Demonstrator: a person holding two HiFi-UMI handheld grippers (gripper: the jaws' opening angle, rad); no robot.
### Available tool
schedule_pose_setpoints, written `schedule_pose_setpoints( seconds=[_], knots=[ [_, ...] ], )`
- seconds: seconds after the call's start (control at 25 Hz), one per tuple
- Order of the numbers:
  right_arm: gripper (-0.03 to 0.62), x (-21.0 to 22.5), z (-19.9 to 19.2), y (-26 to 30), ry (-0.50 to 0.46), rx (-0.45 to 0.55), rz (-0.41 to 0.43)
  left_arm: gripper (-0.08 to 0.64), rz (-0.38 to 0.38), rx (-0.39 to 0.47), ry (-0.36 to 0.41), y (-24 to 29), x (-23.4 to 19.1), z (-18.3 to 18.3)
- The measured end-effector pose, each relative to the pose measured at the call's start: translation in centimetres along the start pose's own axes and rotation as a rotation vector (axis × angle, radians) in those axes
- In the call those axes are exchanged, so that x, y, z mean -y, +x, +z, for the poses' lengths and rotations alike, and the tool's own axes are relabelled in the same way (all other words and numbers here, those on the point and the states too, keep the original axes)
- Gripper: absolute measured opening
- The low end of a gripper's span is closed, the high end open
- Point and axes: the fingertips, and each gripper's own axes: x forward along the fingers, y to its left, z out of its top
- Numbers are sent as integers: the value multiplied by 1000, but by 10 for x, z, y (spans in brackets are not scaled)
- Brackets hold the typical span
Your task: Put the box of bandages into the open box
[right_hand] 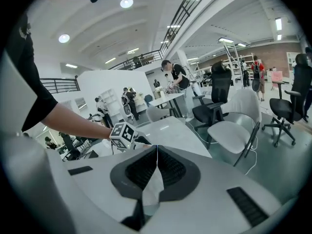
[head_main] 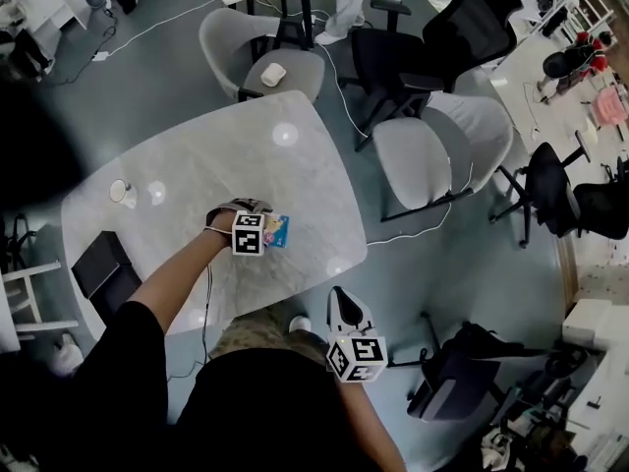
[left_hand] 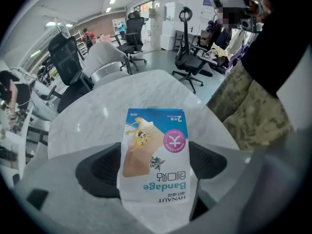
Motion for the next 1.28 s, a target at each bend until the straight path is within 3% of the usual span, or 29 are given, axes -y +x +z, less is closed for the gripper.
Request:
schedule_pose_setpoints(
  seconds=[0.24, 0.72, 0.96, 1.12, 1.28],
  knots=[
    [12, -43, -13, -21, -84, 46, 136, 431, 55, -34, -78, -42, 69, -32],
    [12, -145, -56, -56, -198, 5, 339, 430, 143, -31, -391, -99, 222, -120],
    [12, -214, -68, -40, -314, -20, 385, 430, 154, 28, -527, -113, 269, -191],
    [12, -270, -74, -19, -319, 4, 362, 430, 176, 17, -528, -122, 303, -261],
    [12, -332, -87, -2, -315, 0, 329, 430, 194, 49, -580, -137, 337, -332]
  ],
)
